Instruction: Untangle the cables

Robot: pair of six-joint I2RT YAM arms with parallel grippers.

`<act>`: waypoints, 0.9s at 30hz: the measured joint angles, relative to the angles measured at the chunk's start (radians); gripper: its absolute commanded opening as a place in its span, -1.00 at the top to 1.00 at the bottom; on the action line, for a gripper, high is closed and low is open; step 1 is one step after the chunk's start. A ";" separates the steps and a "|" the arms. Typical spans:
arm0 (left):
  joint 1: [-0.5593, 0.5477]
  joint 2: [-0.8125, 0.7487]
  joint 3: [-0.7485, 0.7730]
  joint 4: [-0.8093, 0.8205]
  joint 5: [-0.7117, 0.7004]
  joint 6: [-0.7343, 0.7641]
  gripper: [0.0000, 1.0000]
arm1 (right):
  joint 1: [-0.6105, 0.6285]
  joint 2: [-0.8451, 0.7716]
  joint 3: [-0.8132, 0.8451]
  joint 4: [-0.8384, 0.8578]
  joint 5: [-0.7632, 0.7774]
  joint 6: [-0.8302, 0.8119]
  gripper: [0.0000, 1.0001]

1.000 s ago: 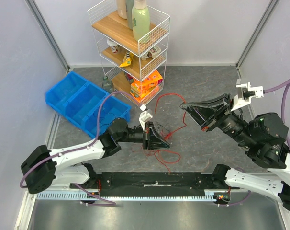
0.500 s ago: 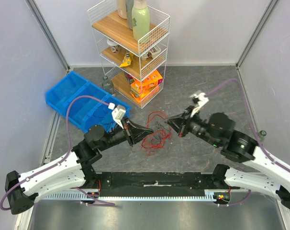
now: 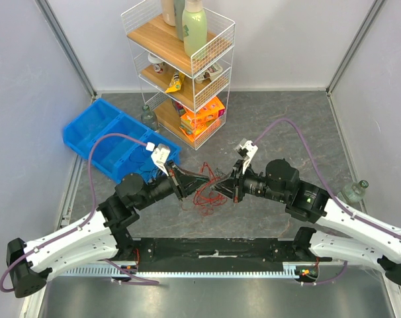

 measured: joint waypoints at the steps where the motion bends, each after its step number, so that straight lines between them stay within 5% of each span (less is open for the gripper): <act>1: 0.000 0.000 0.000 0.003 0.006 -0.004 0.96 | 0.000 0.000 -0.002 0.008 0.000 0.000 1.00; 11: 0.000 -0.003 -0.013 0.063 0.066 -0.039 0.51 | 0.000 -0.023 -0.010 0.023 0.004 -0.002 1.00; 27: 0.000 0.052 -0.013 0.124 0.091 -0.090 0.18 | 0.018 -0.027 -0.039 0.060 -0.015 -0.001 1.00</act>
